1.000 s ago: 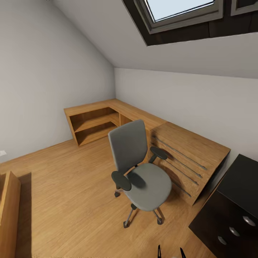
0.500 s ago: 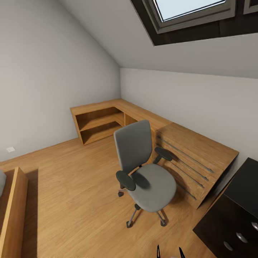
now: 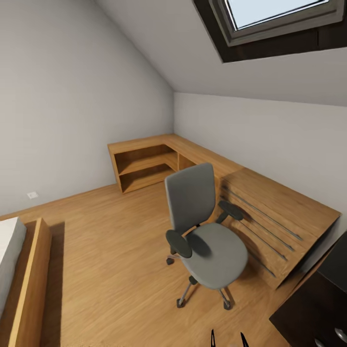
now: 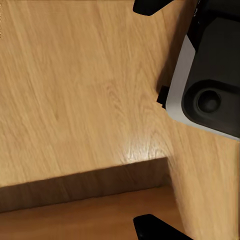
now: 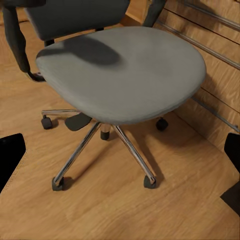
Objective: In the bedroom, organize the workspace by keeping the computer under the desk, ensuring the monitor is on the desk, placing the keyboard on the desk next to the monitor, placing the mouse on the desk next to the keyboard, moving the folder from the swivel chair onto the desk next to the mouse, stacking the notebook on top of the folder with the pen on top of the notebook, and positioning the swivel chair next to the desk.
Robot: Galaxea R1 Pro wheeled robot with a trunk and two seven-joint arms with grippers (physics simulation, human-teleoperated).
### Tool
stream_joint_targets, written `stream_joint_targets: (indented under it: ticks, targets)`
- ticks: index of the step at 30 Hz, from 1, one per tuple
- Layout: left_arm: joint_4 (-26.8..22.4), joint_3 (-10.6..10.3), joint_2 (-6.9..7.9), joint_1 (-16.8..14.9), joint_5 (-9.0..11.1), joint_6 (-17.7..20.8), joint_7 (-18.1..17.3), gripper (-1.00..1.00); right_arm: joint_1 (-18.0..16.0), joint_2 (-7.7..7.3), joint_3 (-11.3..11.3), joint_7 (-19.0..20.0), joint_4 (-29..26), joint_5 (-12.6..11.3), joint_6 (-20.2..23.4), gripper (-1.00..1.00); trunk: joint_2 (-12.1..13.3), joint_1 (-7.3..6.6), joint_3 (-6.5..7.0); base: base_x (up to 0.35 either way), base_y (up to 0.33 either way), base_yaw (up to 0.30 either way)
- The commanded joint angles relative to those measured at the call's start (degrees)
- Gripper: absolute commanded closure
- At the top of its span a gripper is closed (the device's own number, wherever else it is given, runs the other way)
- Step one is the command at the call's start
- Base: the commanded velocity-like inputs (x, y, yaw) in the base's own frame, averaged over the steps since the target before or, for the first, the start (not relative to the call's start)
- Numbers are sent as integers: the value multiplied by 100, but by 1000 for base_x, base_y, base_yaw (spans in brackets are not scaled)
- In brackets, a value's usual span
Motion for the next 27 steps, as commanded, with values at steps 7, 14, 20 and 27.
stream_joint_targets:
  ticks: [7,14,20,27]
  targets:
    - [-6,-33,8,-2,60,-32,33,-100,-2,-5,49,-29,3,-26,-10,-100,-5,1,45,0,0,173]
    - [21,-33,8,-2,60,-25,33,-100,-2,-1,49,-36,3,-26,-10,-100,-5,1,98,12,0,153]
    - [53,-35,8,-2,52,-29,33,-100,-2,1,49,-37,3,-26,-10,-100,-5,1,145,267,23,150]
    - [55,-33,8,-2,51,-32,33,-100,-2,2,49,-37,3,-26,-10,-100,-5,1,199,143,157,151]
